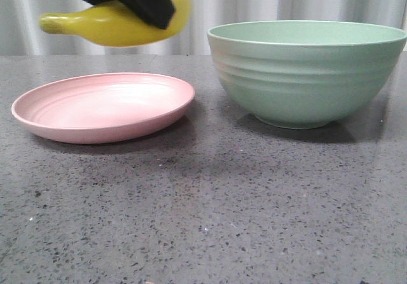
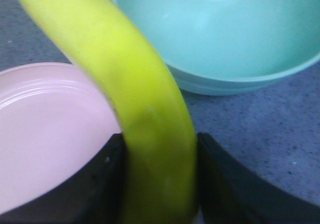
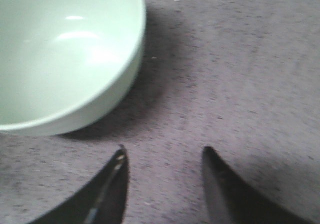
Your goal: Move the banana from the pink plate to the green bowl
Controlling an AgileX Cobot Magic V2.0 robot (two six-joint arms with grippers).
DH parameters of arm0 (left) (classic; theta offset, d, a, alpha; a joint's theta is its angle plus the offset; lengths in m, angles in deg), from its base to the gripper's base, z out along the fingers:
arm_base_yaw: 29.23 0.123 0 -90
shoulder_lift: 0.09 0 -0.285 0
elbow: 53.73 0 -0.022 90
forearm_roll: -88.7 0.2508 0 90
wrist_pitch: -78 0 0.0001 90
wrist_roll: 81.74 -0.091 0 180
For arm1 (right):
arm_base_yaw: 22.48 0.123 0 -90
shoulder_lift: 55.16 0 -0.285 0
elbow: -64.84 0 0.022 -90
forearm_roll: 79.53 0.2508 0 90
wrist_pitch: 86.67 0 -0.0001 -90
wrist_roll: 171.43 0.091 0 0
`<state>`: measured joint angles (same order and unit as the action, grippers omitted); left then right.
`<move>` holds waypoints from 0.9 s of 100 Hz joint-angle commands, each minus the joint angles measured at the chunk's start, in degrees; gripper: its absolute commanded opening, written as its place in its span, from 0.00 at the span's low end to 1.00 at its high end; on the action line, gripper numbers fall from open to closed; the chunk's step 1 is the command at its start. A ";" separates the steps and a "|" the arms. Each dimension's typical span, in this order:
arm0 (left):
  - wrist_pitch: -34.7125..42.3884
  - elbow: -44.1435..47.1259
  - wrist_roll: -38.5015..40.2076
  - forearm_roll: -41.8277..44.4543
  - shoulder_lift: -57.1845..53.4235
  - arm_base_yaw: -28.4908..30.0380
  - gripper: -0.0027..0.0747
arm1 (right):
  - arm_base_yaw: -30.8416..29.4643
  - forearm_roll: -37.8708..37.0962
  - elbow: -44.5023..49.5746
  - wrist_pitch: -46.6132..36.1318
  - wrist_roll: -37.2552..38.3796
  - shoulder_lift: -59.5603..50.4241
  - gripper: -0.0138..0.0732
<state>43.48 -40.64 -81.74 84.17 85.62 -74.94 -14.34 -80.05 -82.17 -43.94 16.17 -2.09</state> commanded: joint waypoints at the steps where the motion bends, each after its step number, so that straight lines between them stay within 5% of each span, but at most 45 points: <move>1: 3.14 -2.01 0.00 -1.01 -2.04 -2.91 0.20 | 2.13 2.49 -5.03 -2.61 -0.34 2.52 0.65; 51: 6.71 -2.01 0.00 -1.99 -0.67 -12.42 0.20 | 11.77 23.36 -18.48 -6.55 -0.34 19.13 0.71; 90: 6.79 -2.01 0.00 -1.97 -0.67 -12.42 0.20 | 13.41 25.53 -20.84 -10.37 -0.34 28.48 0.71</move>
<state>46.06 -40.64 -81.74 82.82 86.56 -86.95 -1.08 -55.72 -100.97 -50.63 16.17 26.76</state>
